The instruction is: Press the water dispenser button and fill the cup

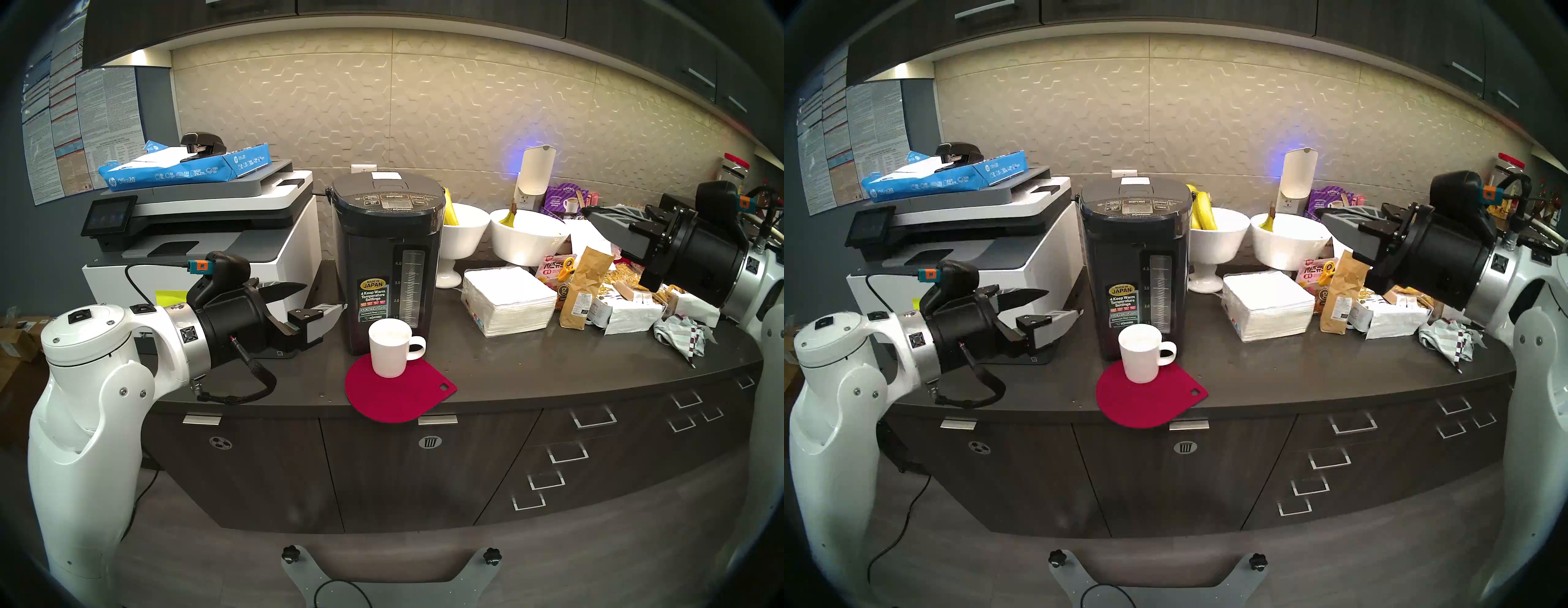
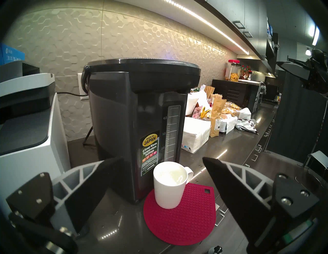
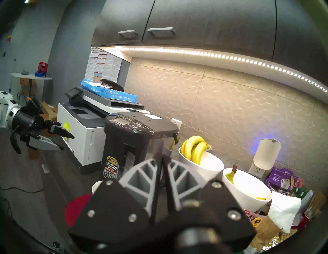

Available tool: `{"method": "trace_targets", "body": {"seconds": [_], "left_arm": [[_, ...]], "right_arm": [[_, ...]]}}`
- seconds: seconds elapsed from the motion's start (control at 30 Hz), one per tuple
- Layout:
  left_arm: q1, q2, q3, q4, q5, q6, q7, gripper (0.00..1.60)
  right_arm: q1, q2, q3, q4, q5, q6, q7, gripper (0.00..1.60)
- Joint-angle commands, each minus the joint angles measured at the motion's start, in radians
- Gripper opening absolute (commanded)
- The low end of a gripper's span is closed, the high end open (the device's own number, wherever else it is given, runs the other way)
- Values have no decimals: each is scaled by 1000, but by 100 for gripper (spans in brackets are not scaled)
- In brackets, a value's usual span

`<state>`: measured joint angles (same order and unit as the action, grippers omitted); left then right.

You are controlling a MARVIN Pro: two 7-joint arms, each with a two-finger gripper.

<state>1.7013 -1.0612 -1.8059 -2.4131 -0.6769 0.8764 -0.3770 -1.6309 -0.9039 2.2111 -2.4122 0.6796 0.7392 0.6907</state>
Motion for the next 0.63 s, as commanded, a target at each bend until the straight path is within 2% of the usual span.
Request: {"method": "trace_targets", "body": {"seconds": [0.0,0.6], "left_arm": [[0,-3,-1,-15,-1,-1,1,160],[0,-3,-1,-15,-1,-1,2,160]], "right_arm": [[-48,-40,22,-5,-18,-67,32,55],[-41,-58,21,-4,-41,-75,57,55]]}}
